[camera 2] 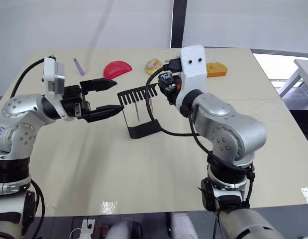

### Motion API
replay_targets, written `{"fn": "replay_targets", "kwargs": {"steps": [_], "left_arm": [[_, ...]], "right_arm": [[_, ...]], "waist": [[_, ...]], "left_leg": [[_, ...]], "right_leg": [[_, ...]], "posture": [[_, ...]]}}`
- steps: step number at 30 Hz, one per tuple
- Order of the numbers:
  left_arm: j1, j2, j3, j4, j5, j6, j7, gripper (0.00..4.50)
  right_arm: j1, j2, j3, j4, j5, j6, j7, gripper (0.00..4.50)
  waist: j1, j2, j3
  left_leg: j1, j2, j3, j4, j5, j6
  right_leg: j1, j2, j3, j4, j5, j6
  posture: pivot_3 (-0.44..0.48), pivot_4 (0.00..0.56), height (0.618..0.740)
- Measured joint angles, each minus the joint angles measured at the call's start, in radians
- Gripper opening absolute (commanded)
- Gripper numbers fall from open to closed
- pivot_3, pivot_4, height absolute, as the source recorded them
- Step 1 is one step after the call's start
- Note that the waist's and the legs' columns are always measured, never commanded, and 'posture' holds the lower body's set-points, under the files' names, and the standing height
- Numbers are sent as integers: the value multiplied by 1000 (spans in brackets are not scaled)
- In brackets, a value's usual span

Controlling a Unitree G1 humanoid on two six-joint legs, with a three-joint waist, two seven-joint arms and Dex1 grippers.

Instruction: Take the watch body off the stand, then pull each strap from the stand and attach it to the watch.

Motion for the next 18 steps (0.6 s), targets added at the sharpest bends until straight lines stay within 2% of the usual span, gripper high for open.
{"fn": "replay_targets", "kwargs": {"steps": [4, 7, 10, 13, 15, 18], "left_arm": [[-1, 0, -3, -34, -18, 16, -17, 4500], [1, 1, -5, -83, -55, 51, -34, 4500], [26, 8, -5, -154, -100, 89, -54, 4500], [72, 13, -26, -205, -121, 107, -73, 4500], [101, 7, -55, -234, -116, 98, -82, 4500], [124, 0, -86, -236, -91, 69, -92, 4500]], "right_arm": [[-5, -57, -108, -69, 68, 74, 67, 1661], [51, -152, -226, -156, 131, 157, 145, 1661], [215, -286, -320, -215, 179, 203, 226, 1661], [370, -340, -391, -238, 185, 194, 270, 1661], [537, -370, -390, -250, 176, 135, 297, 1661], [715, -394, -341, -228, 125, 2, 315, 1661]], "waist": [[2, 0, 0], [6, 0, 0], [9, 0, 0], [7, 0, 0], [7, -1, 0], [2, -1, 0]], "left_leg": [[-6, 0, 0, 1, 0, 0], [-13, 0, -2, 2, 0, 1], [-13, 0, -2, 1, 0, 1], [-13, 0, -1, 1, 0, 1], [-11, 0, -2, 1, 1, 0], [-11, -3, -1, 1, 6, 0]], "right_leg": [[-6, 0, 0, 1, 0, 0], [-12, 0, -2, 4, 0, 1], [-11, 0, -2, 2, 0, 1], [-11, 0, 0, -1, 0, 1], [-10, 1, 0, 0, 0, 1], [-10, 1, 3, 1, 2, 1]], "posture": [[0, 150, 737], [0, 150, 737], [0, 150, 737], [0, 150, 737], [0, 150, 737], [0, 150, 737]]}}
